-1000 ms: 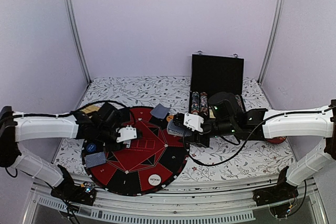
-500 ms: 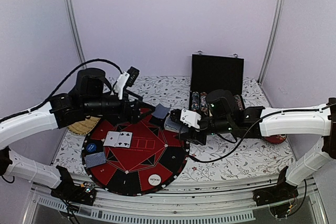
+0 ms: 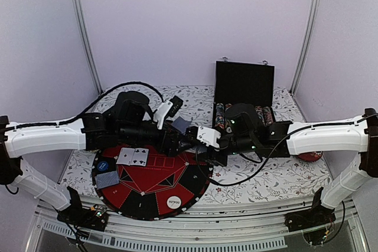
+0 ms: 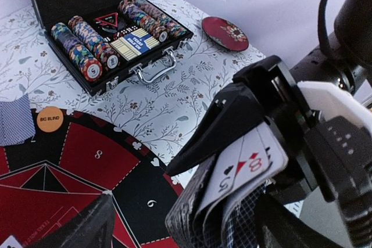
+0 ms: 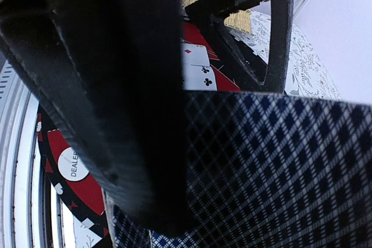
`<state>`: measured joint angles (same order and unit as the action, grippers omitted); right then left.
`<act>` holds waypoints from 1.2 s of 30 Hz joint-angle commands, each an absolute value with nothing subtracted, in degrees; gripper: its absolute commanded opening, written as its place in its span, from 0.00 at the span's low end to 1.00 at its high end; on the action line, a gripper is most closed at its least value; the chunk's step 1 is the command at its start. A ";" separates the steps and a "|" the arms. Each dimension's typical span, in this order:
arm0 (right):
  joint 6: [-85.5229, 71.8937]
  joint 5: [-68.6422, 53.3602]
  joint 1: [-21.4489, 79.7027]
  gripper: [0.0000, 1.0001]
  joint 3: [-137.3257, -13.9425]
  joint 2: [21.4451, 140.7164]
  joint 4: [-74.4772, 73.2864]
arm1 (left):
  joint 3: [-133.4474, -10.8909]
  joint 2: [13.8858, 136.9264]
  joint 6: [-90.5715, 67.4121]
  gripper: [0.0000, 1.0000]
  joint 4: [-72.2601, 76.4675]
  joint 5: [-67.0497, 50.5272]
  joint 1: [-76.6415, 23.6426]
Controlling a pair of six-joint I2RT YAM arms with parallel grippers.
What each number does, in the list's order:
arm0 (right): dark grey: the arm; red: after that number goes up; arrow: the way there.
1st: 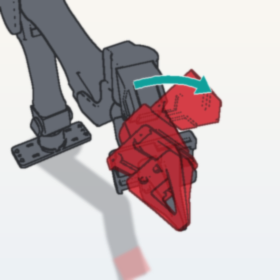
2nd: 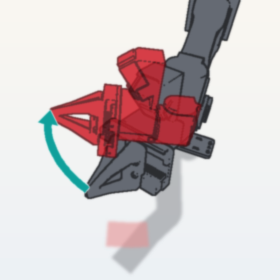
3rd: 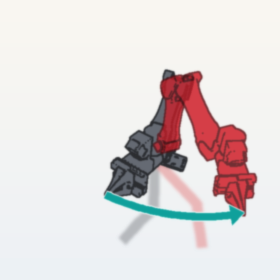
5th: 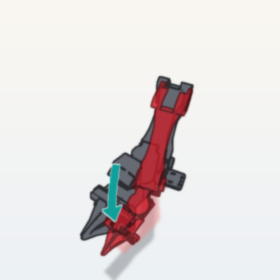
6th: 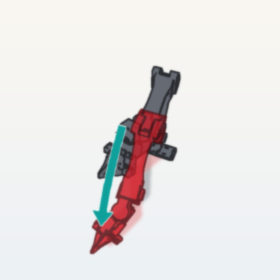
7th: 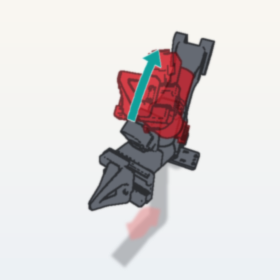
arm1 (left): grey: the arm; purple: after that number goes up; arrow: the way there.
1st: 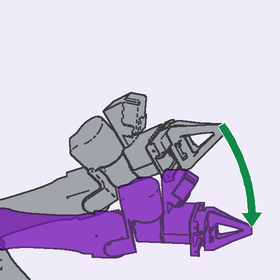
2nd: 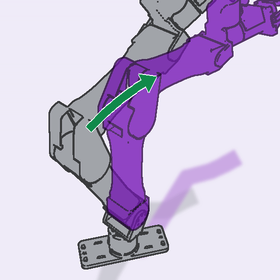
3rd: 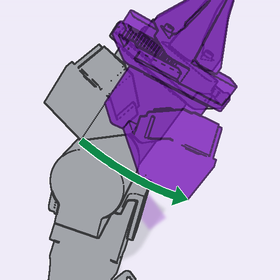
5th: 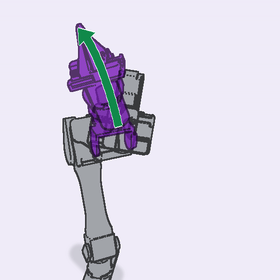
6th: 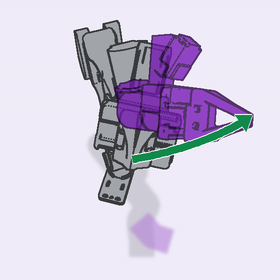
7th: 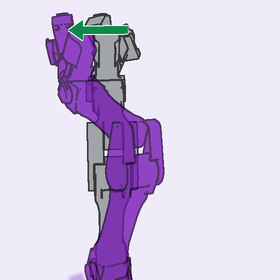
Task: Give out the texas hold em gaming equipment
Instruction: Pick up the poker card from the face-down deck piles.
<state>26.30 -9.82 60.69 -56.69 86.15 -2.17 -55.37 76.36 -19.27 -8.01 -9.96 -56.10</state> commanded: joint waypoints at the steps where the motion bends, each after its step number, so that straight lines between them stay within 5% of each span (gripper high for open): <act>1: 25.73 -10.91 61.42 0.50 -59.18 87.57 -0.53 | -58.02 77.50 -18.54 0.72 -7.42 -4.77 -56.59; 4: 25.75 -10.82 61.39 0.50 -58.79 87.30 -0.29 | -57.83 76.46 -19.03 0.51 -8.09 -2.26 -56.59; 10: 25.85 -10.61 61.42 0.50 -57.93 86.86 0.06 | -56.78 74.01 -18.49 0.37 -11.28 0.92 -56.56; 15: 25.92 -10.54 61.41 0.49 -57.82 86.68 0.04 | -56.74 72.55 -18.28 0.34 -14.04 2.89 -56.60; 21: 26.02 -10.80 61.38 0.50 -57.96 86.54 -0.16 | -55.94 71.78 -18.05 0.49 -11.51 -1.67 -56.64; 27: 26.13 -11.04 61.44 0.50 -57.77 86.16 -0.12 | -55.52 70.52 -17.85 0.49 -9.67 -5.21 -56.67; 32: 26.26 -11.07 61.44 0.49 -57.80 86.31 0.00 | -54.27 67.75 -17.00 0.29 -9.30 -4.52 -56.66; 36: 26.26 -11.04 61.39 0.50 -57.79 86.35 0.00 | -53.44 66.58 -16.45 0.03 -9.27 -6.45 -56.61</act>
<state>26.35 -10.15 61.12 -56.95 87.22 -1.28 -54.72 67.94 -17.98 -10.52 -4.25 -56.60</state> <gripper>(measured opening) 0.498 0.152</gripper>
